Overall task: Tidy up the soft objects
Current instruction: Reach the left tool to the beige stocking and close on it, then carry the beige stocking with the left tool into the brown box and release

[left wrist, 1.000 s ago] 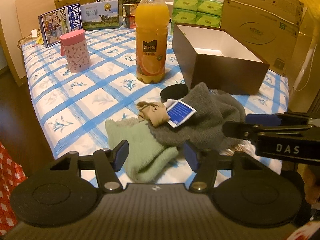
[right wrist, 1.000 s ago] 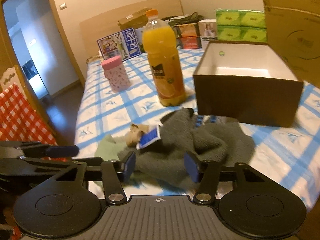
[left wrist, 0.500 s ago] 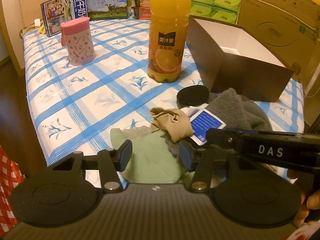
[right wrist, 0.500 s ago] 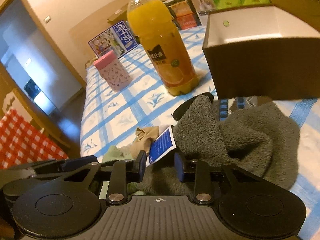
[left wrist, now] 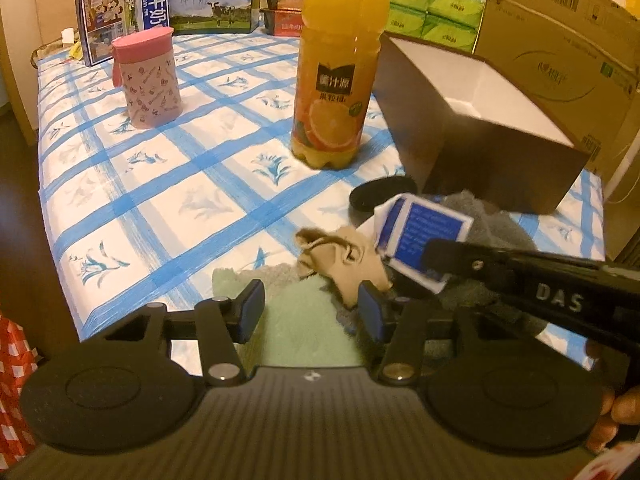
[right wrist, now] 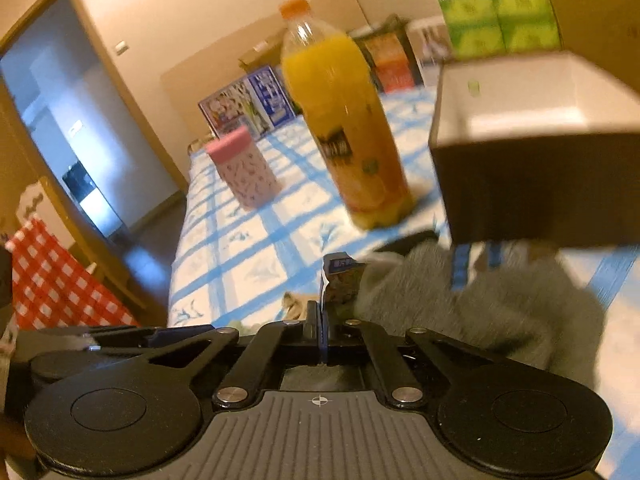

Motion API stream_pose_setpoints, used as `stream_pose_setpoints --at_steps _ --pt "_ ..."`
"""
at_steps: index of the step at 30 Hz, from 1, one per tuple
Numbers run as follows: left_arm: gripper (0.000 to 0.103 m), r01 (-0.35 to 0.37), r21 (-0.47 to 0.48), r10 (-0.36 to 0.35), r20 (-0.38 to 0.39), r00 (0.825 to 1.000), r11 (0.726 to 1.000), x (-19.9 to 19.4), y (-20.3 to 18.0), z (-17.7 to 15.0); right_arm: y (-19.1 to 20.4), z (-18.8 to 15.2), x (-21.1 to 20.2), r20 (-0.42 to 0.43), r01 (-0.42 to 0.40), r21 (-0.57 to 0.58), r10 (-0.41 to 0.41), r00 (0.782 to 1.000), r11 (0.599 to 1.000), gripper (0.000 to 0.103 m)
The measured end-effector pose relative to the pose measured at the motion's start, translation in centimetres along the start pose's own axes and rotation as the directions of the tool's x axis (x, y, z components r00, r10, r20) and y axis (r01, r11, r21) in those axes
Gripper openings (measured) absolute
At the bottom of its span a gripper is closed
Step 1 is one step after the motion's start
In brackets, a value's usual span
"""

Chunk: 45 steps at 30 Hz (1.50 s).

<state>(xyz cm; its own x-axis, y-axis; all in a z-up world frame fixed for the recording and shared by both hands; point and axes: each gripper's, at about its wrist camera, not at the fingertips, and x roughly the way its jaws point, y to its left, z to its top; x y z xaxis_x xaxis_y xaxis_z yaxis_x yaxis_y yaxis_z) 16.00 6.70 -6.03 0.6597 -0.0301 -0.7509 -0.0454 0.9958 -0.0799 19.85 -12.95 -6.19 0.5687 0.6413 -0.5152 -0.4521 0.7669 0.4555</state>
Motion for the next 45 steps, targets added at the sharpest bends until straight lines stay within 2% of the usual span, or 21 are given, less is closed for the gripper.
stream_pose_setpoints --at_steps 5,10,15,16,17,21,25,31,35,40,45 --pt "0.05 0.035 -0.011 -0.034 0.016 0.999 0.999 0.0 -0.4 0.9 -0.6 0.7 -1.2 0.034 0.049 -0.029 -0.048 0.998 0.998 0.0" --pt "0.052 0.056 -0.028 -0.057 -0.022 0.998 0.998 2.3 -1.2 2.0 -2.1 0.6 -1.6 0.031 0.083 -0.009 -0.083 0.996 0.997 0.0" --pt "0.049 0.031 -0.04 -0.033 -0.058 0.998 0.999 4.8 -1.4 2.7 -3.0 0.6 -2.0 0.024 0.095 -0.001 -0.095 0.995 0.996 0.0" --pt "0.043 0.034 -0.052 -0.037 -0.069 0.997 0.998 5.2 -1.2 2.7 -3.1 0.5 -2.1 0.024 0.094 0.0 -0.094 0.995 0.996 0.0" --pt "0.029 0.042 -0.065 -0.047 -0.076 0.996 0.997 5.5 -1.0 2.8 -3.2 0.5 -2.1 0.023 0.093 -0.001 -0.093 0.995 0.996 0.0" --pt "0.027 0.099 -0.11 -0.109 -0.087 0.99 0.989 5.8 -0.5 2.3 -3.1 0.6 -2.4 0.03 0.092 -0.008 -0.092 0.995 0.996 0.0" --pt "0.026 0.094 -0.118 -0.098 -0.037 0.994 0.989 4.5 -0.1 2.1 -3.0 0.9 -3.4 0.052 0.089 -0.026 -0.088 0.995 0.996 0.0" --pt "0.026 0.086 -0.124 -0.081 0.045 0.996 0.989 0.5 0.9 3.0 -2.7 2.1 -5.4 0.096 0.078 -0.041 -0.074 0.993 0.996 0.0" --pt "0.027 0.122 -0.121 -0.11 0.101 0.989 0.985 -2.0 0.6 4.3 -2.8 3.2 -6.8 0.127 0.083 -0.067 -0.074 0.989 0.994 0.0" --pt "0.027 0.17 -0.048 -0.16 0.164 0.974 0.984 -3.8 -2.6 6.9 -4.5 6.2 -8.7 0.186 0.117 -0.092 -0.099 0.978 0.989 0.0" --pt "0.027 0.206 0.041 -0.21 0.207 0.956 0.978 -3.2 -7.5 10.7 -7.3 10.2 -9.6 0.257 0.192 -0.131 -0.153 0.954 0.973 0.0"
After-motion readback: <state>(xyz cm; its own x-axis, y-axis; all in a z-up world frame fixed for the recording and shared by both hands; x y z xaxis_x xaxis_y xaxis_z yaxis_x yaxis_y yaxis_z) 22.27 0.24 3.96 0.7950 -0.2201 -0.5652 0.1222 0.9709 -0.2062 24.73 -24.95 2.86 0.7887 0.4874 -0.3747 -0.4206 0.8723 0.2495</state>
